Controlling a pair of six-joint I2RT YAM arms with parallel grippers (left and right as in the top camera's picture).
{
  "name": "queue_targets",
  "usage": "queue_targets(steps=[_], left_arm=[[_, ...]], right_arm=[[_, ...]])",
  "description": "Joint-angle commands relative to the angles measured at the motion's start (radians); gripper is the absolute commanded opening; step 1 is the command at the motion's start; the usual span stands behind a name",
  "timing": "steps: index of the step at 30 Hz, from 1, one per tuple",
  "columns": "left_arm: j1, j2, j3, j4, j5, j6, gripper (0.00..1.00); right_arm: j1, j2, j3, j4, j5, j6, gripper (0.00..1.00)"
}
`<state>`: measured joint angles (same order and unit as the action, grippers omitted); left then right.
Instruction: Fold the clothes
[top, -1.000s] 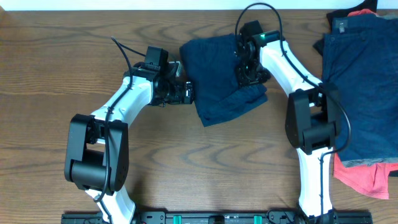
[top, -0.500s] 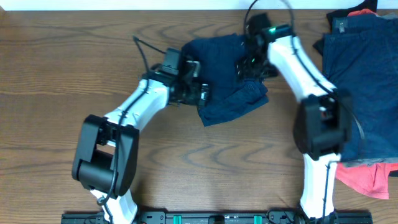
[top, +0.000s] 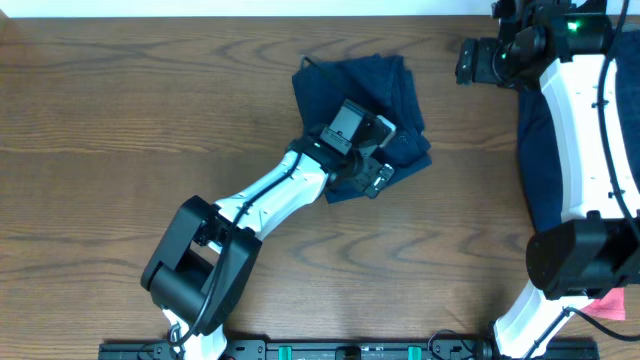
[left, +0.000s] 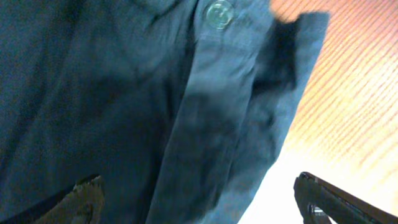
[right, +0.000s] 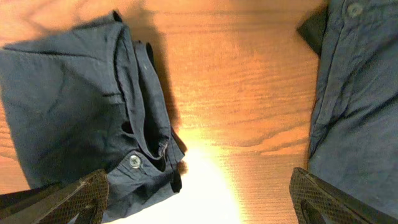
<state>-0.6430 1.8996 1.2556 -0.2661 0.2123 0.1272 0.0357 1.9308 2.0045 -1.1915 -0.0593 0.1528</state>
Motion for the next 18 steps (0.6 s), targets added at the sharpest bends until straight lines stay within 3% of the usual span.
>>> queue_targets(steps=[1, 12, 18], left_arm=[[0.002, 0.045, 0.020, 0.034, -0.048, 0.084, 0.98], [0.071, 0.190, 0.020, 0.141, -0.051, 0.117, 0.98], [0.187, 0.225, 0.020, 0.217, -0.205, -0.133, 0.98]], right_arm=[[0.003, 0.013, -0.008, -0.002, -0.001, 0.003, 0.91], [0.011, 0.013, -0.008, 0.005, -0.001, 0.004, 0.89], [0.011, 0.013, -0.008, 0.005, 0.000, 0.004, 0.88]])
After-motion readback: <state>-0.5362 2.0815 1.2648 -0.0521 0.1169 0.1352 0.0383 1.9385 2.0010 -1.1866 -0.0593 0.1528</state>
